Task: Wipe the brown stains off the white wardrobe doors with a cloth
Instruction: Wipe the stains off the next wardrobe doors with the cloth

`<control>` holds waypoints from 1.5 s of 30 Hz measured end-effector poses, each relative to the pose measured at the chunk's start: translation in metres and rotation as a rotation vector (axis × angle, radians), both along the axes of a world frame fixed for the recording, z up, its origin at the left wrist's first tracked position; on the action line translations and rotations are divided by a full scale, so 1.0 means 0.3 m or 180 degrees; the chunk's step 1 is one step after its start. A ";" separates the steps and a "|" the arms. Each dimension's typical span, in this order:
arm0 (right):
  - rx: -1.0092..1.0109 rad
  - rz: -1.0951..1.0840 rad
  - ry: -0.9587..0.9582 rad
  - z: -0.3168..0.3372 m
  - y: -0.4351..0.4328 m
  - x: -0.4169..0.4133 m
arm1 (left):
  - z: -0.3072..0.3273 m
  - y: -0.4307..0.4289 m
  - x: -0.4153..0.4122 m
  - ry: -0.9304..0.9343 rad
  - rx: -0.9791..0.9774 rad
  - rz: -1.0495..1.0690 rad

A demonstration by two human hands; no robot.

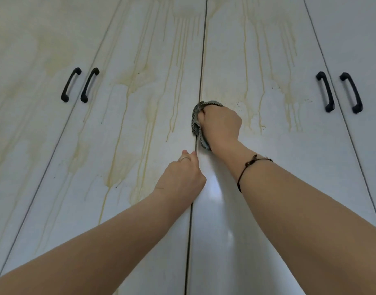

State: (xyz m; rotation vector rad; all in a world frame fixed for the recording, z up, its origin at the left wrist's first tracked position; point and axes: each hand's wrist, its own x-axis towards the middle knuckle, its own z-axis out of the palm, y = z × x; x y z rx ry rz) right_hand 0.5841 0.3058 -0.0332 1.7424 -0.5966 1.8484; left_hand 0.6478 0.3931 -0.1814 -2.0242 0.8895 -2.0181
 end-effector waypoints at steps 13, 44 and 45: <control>-0.0255 -0.0011 0.0464 -0.280 -0.037 -0.049 | 0.017 0.010 -0.014 -0.0299 -0.0142 -0.0166; 0.0182 -0.0091 -0.0095 -0.146 -0.219 -0.326 | 0.063 0.005 -0.072 0.0007 0.0434 0.0325; 0.0328 -0.0020 -0.0335 -0.077 -0.201 -0.328 | 0.054 0.009 -0.079 0.0130 0.0346 0.0295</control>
